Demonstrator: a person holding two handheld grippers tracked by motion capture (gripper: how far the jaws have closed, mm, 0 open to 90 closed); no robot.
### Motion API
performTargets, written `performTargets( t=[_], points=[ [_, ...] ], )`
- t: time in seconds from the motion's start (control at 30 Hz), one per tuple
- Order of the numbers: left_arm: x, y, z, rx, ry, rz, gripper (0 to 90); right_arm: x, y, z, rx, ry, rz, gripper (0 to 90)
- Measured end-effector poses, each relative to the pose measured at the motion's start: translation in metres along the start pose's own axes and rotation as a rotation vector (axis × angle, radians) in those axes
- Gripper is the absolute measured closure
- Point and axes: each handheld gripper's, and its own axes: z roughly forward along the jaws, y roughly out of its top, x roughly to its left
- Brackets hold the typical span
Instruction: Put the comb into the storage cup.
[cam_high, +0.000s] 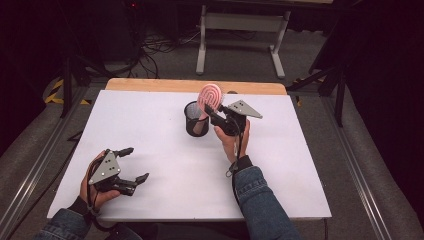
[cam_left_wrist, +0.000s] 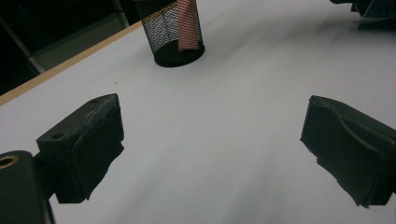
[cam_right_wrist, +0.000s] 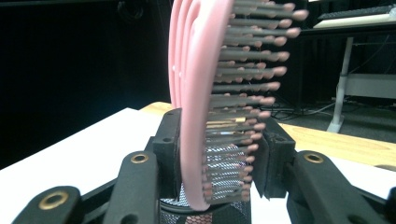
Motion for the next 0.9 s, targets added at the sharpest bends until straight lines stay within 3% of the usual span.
performTargets(
  t=[0.43,0.9],
  points=[
    [0.0,0.0,0.0,-0.001,0.004,0.002,6.7,-0.003,0.002,-0.009,-0.013,0.0,0.001,55.3],
    [0.0,0.0,0.0,0.004,0.005,0.003,6.7,-0.001,0.013,-0.018,-0.017,-0.03,-0.074,49.2]
  ],
)
